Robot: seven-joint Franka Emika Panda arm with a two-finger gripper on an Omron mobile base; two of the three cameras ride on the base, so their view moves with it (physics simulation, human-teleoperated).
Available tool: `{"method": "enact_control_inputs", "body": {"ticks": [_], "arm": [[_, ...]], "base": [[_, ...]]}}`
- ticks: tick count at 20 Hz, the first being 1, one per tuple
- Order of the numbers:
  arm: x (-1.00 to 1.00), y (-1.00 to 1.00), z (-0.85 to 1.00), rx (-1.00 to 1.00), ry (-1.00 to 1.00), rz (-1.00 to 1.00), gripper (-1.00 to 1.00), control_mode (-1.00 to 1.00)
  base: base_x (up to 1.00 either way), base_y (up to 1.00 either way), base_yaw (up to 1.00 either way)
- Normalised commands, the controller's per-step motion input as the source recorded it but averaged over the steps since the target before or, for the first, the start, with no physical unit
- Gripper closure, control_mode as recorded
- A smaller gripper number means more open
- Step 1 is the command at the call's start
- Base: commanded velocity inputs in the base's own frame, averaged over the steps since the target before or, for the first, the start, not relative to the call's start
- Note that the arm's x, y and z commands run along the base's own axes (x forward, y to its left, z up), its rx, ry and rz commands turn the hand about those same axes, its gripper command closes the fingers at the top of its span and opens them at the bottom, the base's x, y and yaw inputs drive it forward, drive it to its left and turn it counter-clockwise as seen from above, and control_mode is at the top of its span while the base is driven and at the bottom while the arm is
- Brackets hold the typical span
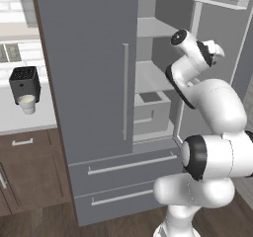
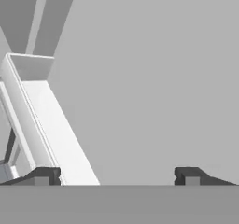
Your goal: Grab a lemon wedge from the fridge and one ice cube from the ice bowl, and put them in the glass of lemonade.
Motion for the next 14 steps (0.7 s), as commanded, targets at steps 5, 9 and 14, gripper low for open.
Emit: {"method": "enact_control_inputs", "body": {"ticks": [5, 9, 14], "arm": [[-0.27, 0.87, 0.13, 0.0, -0.02, 0.21, -1.0, -1.0], [-0.12, 1.0, 0.05, 0.01, 0.0, 0.33, -1.0, -1.0], [0.17, 1.0, -0.15, 0.1, 0.02, 0.53, -1.0, -1.0]], "base": [[0.0, 0.0, 0.0], [0.0, 0.0, 0.0], [0.0, 0.0, 0.0]]}}
